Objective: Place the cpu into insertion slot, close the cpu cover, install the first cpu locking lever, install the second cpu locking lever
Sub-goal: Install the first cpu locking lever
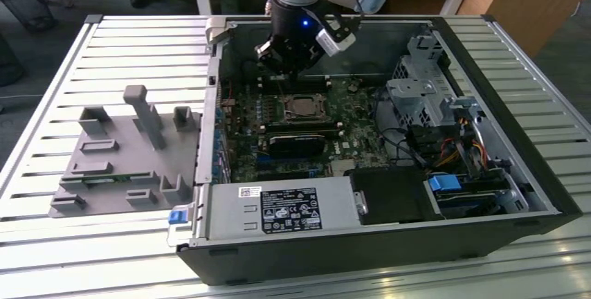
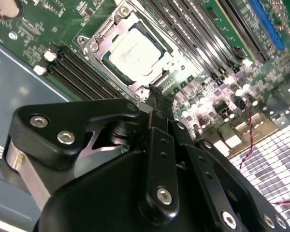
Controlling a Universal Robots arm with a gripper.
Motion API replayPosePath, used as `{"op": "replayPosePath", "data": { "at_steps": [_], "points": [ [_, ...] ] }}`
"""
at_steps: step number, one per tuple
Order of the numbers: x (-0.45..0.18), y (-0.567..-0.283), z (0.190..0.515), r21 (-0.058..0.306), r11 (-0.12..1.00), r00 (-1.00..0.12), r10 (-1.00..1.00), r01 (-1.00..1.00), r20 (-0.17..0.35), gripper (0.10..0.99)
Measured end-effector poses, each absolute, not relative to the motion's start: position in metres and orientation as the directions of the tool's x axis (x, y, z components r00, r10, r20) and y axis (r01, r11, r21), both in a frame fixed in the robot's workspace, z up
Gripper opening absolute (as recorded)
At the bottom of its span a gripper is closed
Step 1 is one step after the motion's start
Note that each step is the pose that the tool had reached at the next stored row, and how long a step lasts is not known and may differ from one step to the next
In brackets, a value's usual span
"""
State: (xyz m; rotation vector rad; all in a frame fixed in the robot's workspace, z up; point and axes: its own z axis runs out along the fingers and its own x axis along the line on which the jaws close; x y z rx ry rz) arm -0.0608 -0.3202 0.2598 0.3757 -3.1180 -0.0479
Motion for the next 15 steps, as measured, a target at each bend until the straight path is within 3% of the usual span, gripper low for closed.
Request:
{"op": "replayPosePath", "data": {
  "at_steps": [15],
  "points": [
    [-0.101, -0.316, 0.258, 0.033, 0.979, -0.979, -0.204, -0.204, -0.004, 0.106]
  ]
}}
